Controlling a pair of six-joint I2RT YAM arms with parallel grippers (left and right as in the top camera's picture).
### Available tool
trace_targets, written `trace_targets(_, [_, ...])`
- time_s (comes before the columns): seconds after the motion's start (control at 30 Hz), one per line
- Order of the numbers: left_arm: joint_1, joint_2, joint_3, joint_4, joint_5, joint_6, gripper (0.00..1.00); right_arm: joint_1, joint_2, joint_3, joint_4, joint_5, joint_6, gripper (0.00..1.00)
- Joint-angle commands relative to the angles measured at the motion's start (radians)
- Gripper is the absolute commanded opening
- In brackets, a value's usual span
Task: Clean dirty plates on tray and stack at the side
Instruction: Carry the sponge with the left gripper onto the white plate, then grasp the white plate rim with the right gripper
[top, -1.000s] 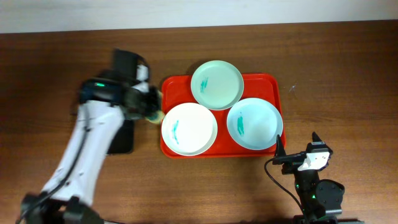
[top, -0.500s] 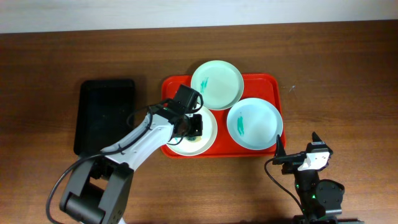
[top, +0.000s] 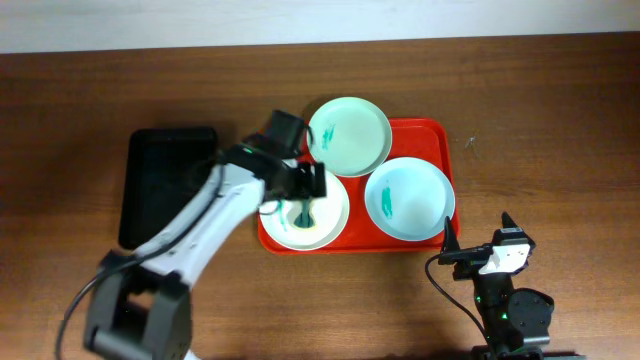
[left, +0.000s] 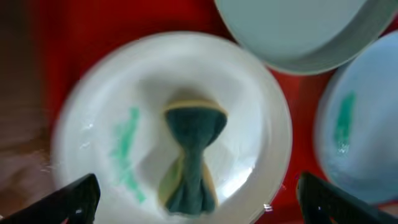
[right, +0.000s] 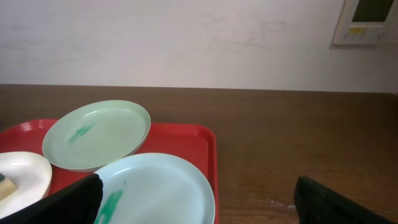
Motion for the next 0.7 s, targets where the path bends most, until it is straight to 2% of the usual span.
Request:
trace_targets(0.0, [0.091,-0.144,0.061,-0.099,-0.080,0.033,0.99,0.006,-0.006,-0.007,-0.003,0.009,0.004,0.98])
trace_targets(0.13, [0.185,-0.208,0.061,-0.254,-0.285,0.032,0.99,0.006,-0.006,-0.007,-0.003,0.009,0.004,0.99])
trace_targets(0.27, [0.271,-0.213,0.060,-0.345,-0.253,0.031,0.99,0.006,-0.006,-0.007,-0.003,0.009,0.004,0.99])
trace_targets(0.4, [0.285,-0.212,0.059,-0.402,-0.249,0.031,0.99,0.006,-0.006,-0.007,0.034,-0.032,0.032,0.99])
trace_targets(0.47, [0.284,-0.212,0.060,-0.417,-0.249,0.031,0.99,0.006,-0.006,-0.007,0.103,-0.285,0.208,0.99])
trace_targets(0.5, [0.284,-0.212,0.060,-0.420,-0.248,0.031,0.99,0.006,-0.006,-0.007,0.124,-0.523,0.369,0.98])
trace_targets(0.53, [0.284,-0.212,0.060,-0.419,-0.245,0.031,0.99,0.006,-0.006,-0.007,0.124,-0.666,0.466,0.99])
trace_targets(0.6, [0.284,-0.212,0.059,-0.412,-0.240,0.030,0.99,0.006,-0.006,-0.007,0.162,-0.741,0.605,0.99])
trace_targets(0.67, [0.284,-0.212,0.060,-0.410,-0.240,0.027,0.99,0.006,-0.006,-0.007,0.320,-0.722,0.787,0.98])
